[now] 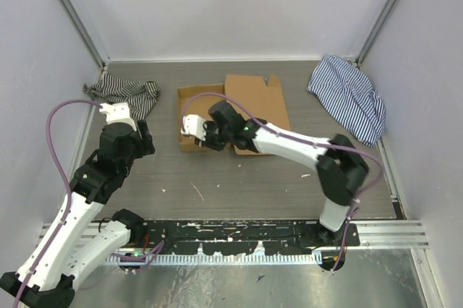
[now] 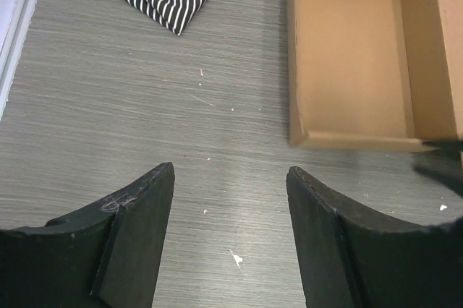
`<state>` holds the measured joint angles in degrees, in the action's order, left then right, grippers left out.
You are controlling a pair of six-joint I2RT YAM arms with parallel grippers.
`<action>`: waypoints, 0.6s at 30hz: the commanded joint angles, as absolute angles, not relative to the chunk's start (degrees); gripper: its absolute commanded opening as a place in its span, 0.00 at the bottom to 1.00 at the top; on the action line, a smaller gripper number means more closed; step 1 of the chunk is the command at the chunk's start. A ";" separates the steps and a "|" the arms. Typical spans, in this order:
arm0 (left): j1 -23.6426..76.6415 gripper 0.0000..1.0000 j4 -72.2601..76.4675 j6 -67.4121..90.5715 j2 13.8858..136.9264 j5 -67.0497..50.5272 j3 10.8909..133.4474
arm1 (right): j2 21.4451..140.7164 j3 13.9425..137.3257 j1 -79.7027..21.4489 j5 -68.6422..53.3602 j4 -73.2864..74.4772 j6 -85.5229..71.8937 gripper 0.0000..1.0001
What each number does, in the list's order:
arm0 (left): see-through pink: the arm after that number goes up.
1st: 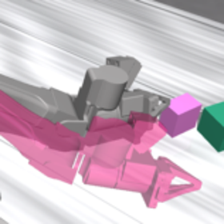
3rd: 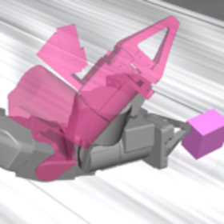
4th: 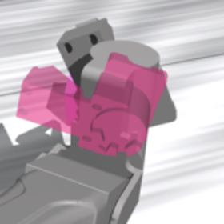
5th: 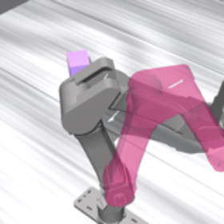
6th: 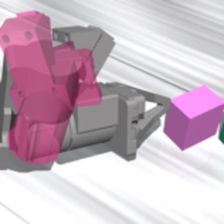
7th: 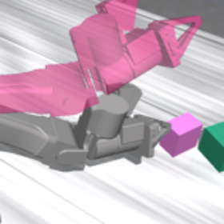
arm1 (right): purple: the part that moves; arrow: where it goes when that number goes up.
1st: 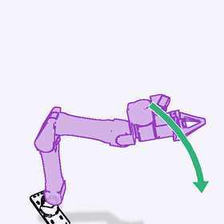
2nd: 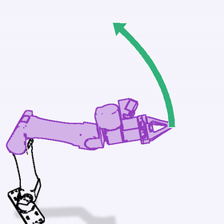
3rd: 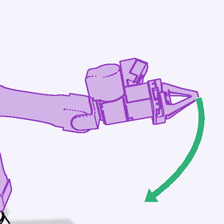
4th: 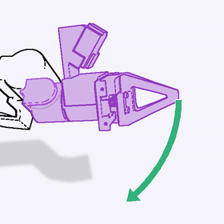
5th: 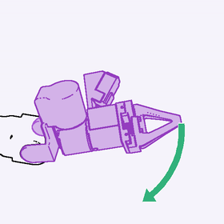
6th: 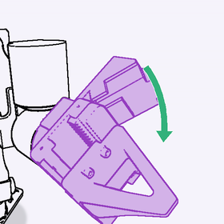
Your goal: Fold the paper box
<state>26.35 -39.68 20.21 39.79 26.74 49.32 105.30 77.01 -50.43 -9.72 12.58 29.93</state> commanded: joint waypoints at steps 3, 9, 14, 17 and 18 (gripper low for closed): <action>26.19 0.70 -37.42 20.30 38.72 27.44 48.51 | 88.34 67.18 -53.26 -26.89 22.64 58.98 0.37; 26.24 0.70 -37.35 20.30 38.31 27.27 48.35 | 83.59 61.12 -53.17 -21.12 4.11 41.59 0.41; 26.20 0.70 -37.47 20.31 38.26 26.99 48.41 | 93.58 78.27 -52.04 -5.97 6.28 0.24 0.25; 26.19 0.70 -37.35 20.35 38.14 26.82 48.38 | 101.87 92.96 -49.28 -0.55 20.91 -15.80 0.09; 26.19 0.70 -37.36 20.31 38.10 26.72 48.40 | 102.25 94.50 -48.74 1.15 22.13 -19.37 0.09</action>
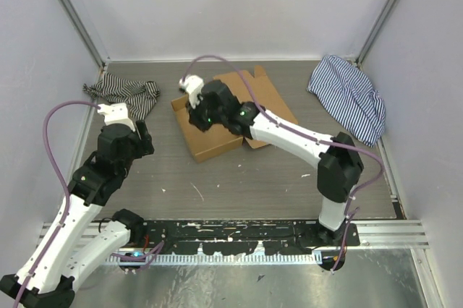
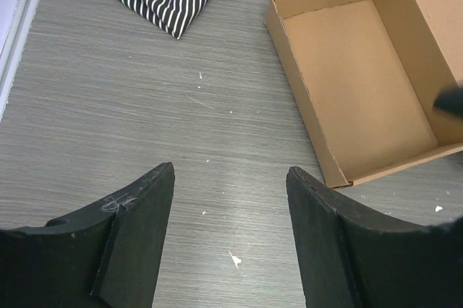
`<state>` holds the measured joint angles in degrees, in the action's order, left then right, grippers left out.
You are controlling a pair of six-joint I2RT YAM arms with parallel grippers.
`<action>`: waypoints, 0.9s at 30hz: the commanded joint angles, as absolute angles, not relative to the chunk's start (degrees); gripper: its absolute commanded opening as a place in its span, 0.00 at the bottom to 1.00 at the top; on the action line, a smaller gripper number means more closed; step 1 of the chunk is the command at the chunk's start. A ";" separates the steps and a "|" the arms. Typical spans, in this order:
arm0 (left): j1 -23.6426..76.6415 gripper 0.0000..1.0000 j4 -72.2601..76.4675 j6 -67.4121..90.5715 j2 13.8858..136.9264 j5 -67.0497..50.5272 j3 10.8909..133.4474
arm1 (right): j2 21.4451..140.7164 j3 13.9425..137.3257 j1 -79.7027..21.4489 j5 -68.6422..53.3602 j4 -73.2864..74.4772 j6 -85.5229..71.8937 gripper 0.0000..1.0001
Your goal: Fold the paper box
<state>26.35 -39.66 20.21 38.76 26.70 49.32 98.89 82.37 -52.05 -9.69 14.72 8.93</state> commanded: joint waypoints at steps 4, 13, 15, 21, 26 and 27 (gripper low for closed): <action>26.21 0.70 -37.37 20.30 37.88 26.56 48.36 | 98.32 86.27 -48.27 7.23 16.02 -33.53 0.07; 26.19 0.70 -37.07 20.30 37.35 26.20 48.25 | 91.73 80.66 -46.23 24.42 26.78 -54.09 0.19; 26.20 0.70 -37.12 20.30 37.43 26.10 48.24 | 90.79 78.25 -41.86 15.09 24.74 -53.93 0.13; 26.20 0.70 -37.09 20.21 37.18 26.48 48.19 | 92.84 84.51 -45.95 24.45 37.93 -65.02 1.00; 26.19 0.70 -36.99 20.21 37.52 26.06 48.21 | 104.41 99.39 -51.37 28.49 50.76 -72.30 1.00; 26.19 0.70 -37.10 20.26 37.60 26.15 48.31 | 106.38 101.37 -52.15 28.86 53.40 -74.59 0.98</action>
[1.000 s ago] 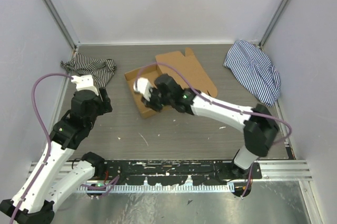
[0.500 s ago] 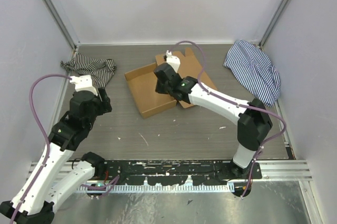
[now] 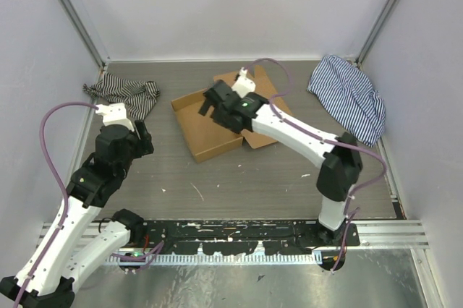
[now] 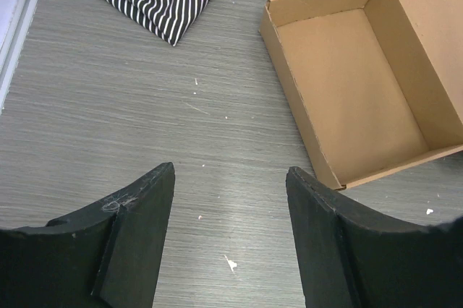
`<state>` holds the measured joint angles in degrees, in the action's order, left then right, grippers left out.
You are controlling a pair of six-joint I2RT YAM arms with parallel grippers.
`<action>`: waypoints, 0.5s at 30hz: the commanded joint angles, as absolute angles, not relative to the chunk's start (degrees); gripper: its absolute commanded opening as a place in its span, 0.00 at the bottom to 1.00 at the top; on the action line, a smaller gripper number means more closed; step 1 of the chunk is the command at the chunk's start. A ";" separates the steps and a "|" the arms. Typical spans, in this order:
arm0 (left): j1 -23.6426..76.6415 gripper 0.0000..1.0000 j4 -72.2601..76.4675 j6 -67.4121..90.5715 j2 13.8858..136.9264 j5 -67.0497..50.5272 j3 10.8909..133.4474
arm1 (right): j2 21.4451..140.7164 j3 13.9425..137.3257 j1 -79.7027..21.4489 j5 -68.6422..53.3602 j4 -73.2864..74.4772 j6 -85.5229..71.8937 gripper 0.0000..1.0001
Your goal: Fold the paper box
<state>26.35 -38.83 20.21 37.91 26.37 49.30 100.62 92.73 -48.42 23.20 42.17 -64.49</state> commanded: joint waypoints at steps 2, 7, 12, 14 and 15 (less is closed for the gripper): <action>26.24 0.70 -37.32 20.22 37.61 26.53 48.33 | 108.62 102.10 -52.63 28.03 57.28 -80.80 0.91; 26.19 0.70 -37.06 20.27 37.13 26.72 48.03 | 108.26 94.89 -52.65 24.73 56.76 -91.84 0.79; 26.19 0.70 -37.05 20.25 37.68 25.83 48.20 | 109.59 93.72 -52.67 24.75 56.69 -93.35 0.79; 26.21 0.69 -37.01 20.26 37.74 25.84 48.32 | 110.53 93.73 -52.65 25.01 55.57 -92.69 0.79; 26.24 0.70 -37.09 20.22 37.64 25.84 48.23 | 111.14 93.54 -52.65 25.01 54.76 -92.59 0.79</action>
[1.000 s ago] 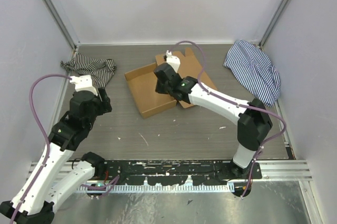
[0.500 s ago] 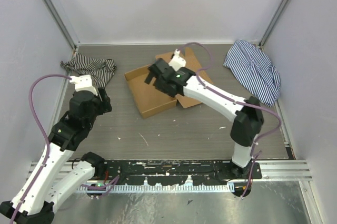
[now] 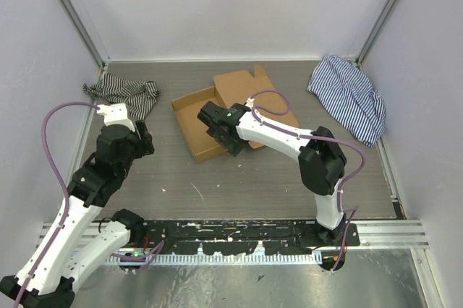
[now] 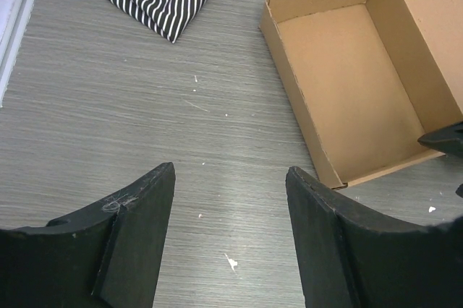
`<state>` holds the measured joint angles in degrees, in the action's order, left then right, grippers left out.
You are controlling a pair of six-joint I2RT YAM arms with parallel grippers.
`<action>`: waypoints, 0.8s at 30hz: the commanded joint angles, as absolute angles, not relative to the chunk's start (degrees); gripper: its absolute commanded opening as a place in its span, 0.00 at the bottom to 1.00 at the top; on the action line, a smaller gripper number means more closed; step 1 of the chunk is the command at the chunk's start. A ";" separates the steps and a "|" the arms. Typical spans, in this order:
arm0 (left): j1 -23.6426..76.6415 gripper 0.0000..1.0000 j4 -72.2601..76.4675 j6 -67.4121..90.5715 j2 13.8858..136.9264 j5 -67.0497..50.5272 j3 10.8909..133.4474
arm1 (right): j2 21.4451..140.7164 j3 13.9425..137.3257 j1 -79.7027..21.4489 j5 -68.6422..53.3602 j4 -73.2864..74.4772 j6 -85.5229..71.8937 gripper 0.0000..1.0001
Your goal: Fold the paper box
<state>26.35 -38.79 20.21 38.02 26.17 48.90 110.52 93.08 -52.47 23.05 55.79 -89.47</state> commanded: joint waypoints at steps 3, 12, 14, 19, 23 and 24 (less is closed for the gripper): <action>26.20 0.70 -37.01 20.17 37.46 26.19 48.10 | 112.04 92.39 -52.65 24.97 51.35 -91.82 0.75; 26.19 0.70 -37.13 20.06 38.12 26.33 48.12 | 116.80 93.32 -52.07 23.43 51.16 -88.60 0.41; 26.19 0.70 -37.10 20.04 38.22 26.28 48.12 | 117.61 93.26 -51.71 23.08 51.15 -86.52 0.35; 26.19 0.70 -37.19 20.02 38.58 26.35 48.11 | 115.69 90.26 -50.61 25.41 51.60 -81.17 0.13; 26.24 0.70 -37.15 19.95 39.07 26.23 48.11 | 112.17 88.50 -49.33 30.84 54.62 -75.26 0.12; 26.20 0.70 -37.12 19.97 39.29 26.09 48.07 | 111.60 88.65 -48.79 31.98 55.86 -73.42 0.12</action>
<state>26.35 -38.79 20.18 38.98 26.09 48.90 116.36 89.54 -50.70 23.62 51.03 -80.09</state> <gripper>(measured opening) 0.697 0.136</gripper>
